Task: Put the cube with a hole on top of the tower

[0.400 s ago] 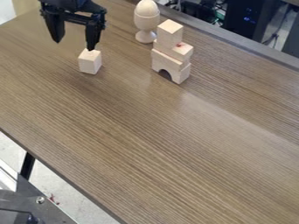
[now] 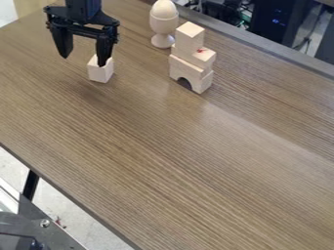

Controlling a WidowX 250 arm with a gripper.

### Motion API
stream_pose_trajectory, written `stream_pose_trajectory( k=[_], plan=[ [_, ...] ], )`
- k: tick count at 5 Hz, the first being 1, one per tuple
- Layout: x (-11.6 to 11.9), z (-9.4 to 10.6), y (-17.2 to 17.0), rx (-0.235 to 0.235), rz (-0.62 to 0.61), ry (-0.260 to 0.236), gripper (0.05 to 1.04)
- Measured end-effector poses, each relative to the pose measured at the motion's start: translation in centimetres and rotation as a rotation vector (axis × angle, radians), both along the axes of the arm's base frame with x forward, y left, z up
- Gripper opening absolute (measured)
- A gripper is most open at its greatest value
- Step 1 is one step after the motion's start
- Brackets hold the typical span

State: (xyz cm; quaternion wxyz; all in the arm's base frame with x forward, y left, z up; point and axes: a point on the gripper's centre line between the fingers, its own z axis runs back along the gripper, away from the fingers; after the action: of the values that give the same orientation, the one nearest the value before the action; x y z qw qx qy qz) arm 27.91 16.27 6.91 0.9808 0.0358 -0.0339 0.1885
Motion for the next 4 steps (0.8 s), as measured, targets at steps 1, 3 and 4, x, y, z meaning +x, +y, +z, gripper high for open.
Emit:
stream_pose_trajectory(
  k=[1,3,4],
  plan=[
    [0.3,-0.9,0.1,-0.003,0.0,0.003,0.998],
    [1.4,-2.2,0.0,-0.007,0.029,-0.042,0.998],
    [2.3,-2.4,0.0,-0.018,0.047,-0.079,0.967]
  ],
)
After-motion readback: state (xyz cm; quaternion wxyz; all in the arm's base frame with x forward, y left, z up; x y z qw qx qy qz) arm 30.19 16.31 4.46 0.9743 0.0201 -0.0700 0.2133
